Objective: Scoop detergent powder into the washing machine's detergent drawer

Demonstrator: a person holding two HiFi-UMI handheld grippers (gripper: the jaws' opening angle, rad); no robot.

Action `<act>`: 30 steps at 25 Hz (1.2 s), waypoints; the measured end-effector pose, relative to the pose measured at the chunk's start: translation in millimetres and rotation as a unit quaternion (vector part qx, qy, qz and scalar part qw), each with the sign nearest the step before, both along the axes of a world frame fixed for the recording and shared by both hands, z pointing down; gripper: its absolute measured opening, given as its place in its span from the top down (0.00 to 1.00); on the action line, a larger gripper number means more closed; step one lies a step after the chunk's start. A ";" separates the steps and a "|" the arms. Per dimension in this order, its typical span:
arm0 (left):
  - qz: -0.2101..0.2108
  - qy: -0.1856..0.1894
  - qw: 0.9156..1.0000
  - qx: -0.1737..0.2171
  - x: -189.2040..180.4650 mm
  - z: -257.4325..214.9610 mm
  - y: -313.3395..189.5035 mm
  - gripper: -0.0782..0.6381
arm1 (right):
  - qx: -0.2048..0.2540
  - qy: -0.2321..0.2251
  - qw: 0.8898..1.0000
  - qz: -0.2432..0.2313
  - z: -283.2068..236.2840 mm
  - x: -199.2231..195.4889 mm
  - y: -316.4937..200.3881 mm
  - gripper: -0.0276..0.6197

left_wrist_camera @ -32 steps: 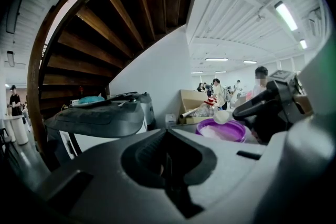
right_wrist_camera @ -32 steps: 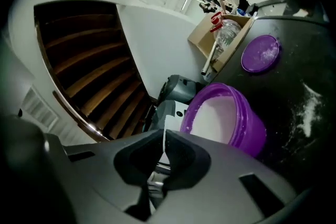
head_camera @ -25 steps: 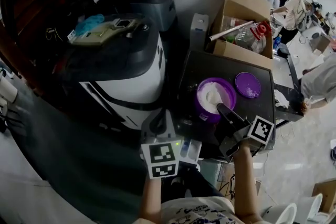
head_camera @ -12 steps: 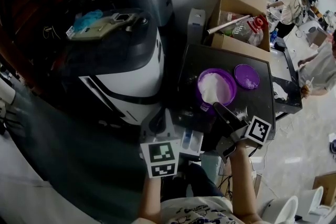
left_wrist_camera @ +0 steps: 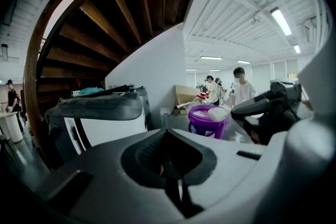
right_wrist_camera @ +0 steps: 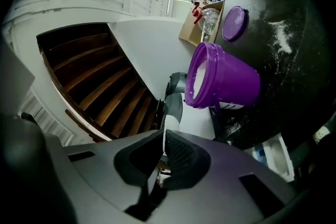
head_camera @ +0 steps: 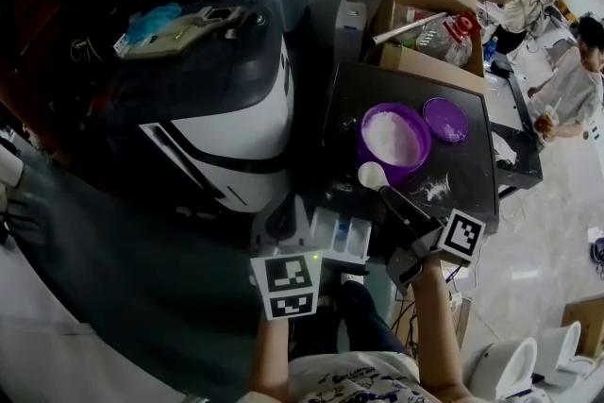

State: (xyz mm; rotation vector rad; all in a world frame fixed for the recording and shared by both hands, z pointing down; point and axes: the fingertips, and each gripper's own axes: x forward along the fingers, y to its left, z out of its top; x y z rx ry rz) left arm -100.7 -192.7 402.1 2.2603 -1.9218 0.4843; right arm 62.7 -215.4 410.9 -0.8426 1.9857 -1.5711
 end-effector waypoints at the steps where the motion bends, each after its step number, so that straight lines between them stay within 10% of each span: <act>1: 0.001 0.001 1.000 -0.002 -1.1 2.7 1.6 0.89 | -0.001 0.001 1.000 -0.001 2.3 -1.8 2.2 0.93; 15: 0.003 0.008 0.999 -0.038 -17.1 42.5 17.7 0.89 | -0.036 0.038 0.998 -0.031 49.3 -34.9 28.3 0.93; 30: -0.014 0.013 0.998 -0.066 -37.3 74.0 29.3 0.89 | -0.046 0.184 0.978 -0.082 102.9 -60.7 47.8 0.93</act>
